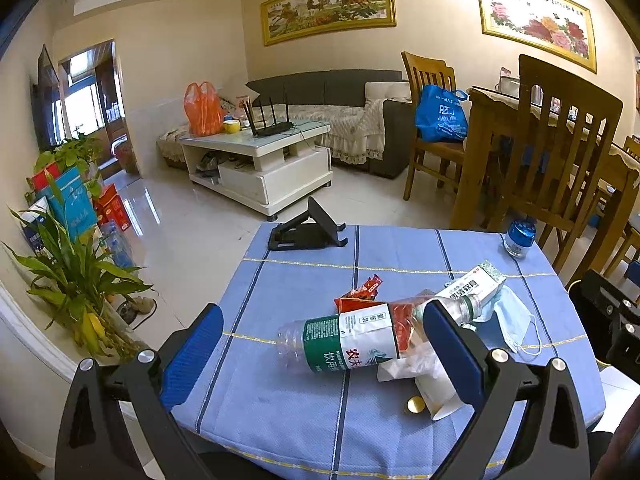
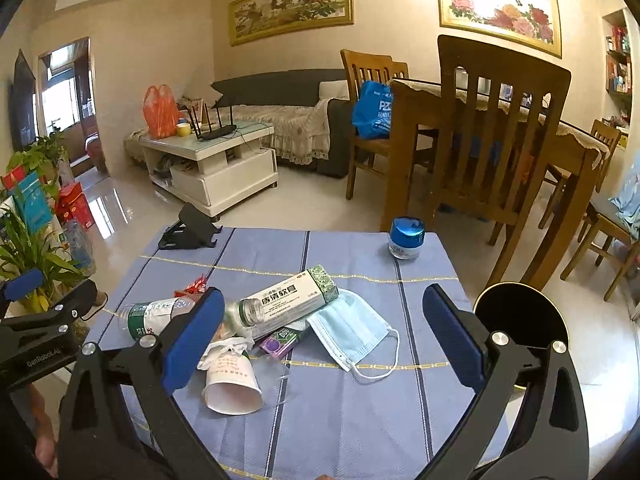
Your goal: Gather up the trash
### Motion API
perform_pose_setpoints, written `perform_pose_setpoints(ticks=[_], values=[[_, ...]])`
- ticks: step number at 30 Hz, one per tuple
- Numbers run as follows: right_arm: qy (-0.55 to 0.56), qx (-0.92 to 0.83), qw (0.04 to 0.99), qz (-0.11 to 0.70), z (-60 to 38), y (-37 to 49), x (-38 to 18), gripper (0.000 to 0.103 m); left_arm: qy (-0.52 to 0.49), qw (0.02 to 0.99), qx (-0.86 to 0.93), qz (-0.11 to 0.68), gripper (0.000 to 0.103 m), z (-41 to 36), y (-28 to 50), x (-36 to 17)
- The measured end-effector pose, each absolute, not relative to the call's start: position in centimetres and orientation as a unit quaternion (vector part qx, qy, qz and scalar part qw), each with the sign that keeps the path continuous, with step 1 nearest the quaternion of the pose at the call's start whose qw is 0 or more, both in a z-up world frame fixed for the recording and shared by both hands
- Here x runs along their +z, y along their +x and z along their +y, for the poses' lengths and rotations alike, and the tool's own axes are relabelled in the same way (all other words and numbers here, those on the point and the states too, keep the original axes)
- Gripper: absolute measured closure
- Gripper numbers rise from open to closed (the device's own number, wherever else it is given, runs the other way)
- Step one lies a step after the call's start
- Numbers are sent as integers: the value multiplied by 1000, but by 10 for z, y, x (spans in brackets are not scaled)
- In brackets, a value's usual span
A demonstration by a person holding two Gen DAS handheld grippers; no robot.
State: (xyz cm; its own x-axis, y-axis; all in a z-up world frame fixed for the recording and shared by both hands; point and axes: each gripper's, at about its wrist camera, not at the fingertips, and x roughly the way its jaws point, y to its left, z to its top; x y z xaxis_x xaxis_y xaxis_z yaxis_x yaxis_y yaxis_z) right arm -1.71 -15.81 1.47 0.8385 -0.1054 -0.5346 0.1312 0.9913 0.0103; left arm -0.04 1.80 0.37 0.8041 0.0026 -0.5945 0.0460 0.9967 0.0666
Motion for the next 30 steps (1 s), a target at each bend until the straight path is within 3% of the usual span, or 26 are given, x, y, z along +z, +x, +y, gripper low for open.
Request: perform_pose_setpoints(ticks=[24,30], values=[[30,-34,956,290,-146,-11,8,5,22,945,-19,326,6,31,6,-2],[-16,49,948,314,-108,4,10,5,-154,877,-59,451,6,127,51,-58]])
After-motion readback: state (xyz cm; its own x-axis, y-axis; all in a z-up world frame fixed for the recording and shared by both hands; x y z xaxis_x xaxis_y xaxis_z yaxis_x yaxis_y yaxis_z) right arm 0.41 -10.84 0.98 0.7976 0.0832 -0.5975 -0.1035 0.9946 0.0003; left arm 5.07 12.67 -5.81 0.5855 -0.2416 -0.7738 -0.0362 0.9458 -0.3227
